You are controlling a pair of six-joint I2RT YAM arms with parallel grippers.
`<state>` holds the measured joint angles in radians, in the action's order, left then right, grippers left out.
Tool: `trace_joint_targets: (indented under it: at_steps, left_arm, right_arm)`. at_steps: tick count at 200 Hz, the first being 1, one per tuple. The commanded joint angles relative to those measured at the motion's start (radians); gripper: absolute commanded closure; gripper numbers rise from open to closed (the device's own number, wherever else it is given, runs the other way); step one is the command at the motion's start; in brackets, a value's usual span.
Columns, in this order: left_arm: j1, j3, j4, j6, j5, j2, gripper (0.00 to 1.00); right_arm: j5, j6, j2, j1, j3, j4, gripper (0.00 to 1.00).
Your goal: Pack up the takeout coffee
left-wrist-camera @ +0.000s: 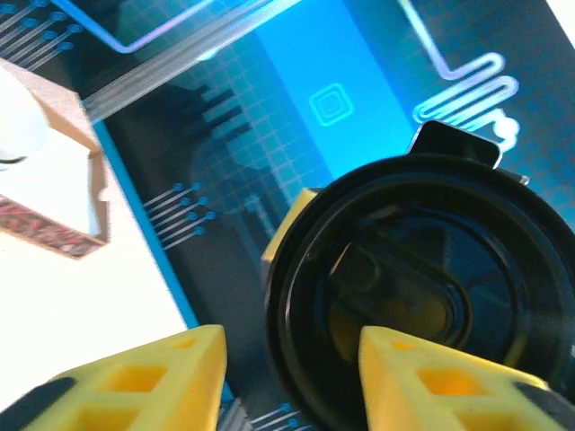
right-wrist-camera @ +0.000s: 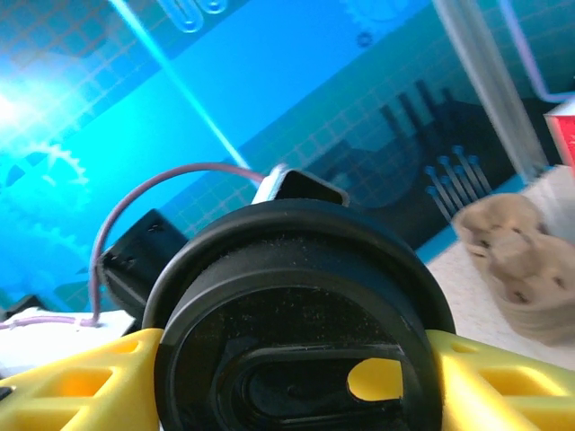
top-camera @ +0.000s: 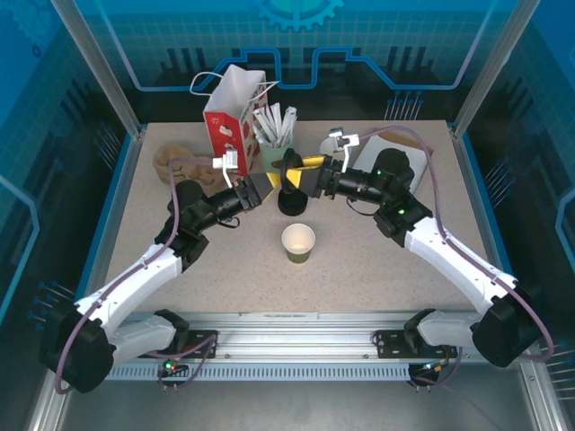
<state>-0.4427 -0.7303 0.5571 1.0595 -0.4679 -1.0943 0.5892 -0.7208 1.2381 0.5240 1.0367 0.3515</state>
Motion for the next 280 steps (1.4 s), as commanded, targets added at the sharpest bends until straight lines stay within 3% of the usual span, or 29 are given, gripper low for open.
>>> trace_joint_targets:
  at_steps: [1,33,59,81,106,167,280]
  left_arm:
    - [0.042,0.026,-0.225,-0.117,0.115,0.055,0.47]
    - [0.07,-0.006,-0.549,-0.363,0.303,0.117,0.37]
    - [0.07,-0.071,-0.76,-0.557,0.384,0.119,0.29]
    - [0.071,-0.087,-0.852,-0.633,0.422,0.127,0.24]
    - [0.071,-0.072,-0.875,-0.666,0.44,0.151,0.22]
    - [0.072,-0.057,-0.885,-0.679,0.418,0.156,0.2]
    - [0.071,-0.037,-0.899,-0.694,0.441,0.218,0.2]
  right_arm:
    - [-0.14,0.115,-0.075,-0.052,0.002,-0.299,0.37]
    - [-0.364,0.337,-0.052,-0.013,0.104,-0.746,0.38]
    - [-0.494,0.423,-0.001,0.062,0.15,-0.917,0.38]
    - [-0.578,0.463,0.057,0.13,0.184,-1.018,0.38]
    - [-0.642,0.492,0.15,0.205,0.237,-1.117,0.39]
    - [-0.67,0.537,0.372,0.296,0.393,-1.252,0.42]
    - [-0.695,0.583,0.549,0.315,0.546,-1.354,0.42]
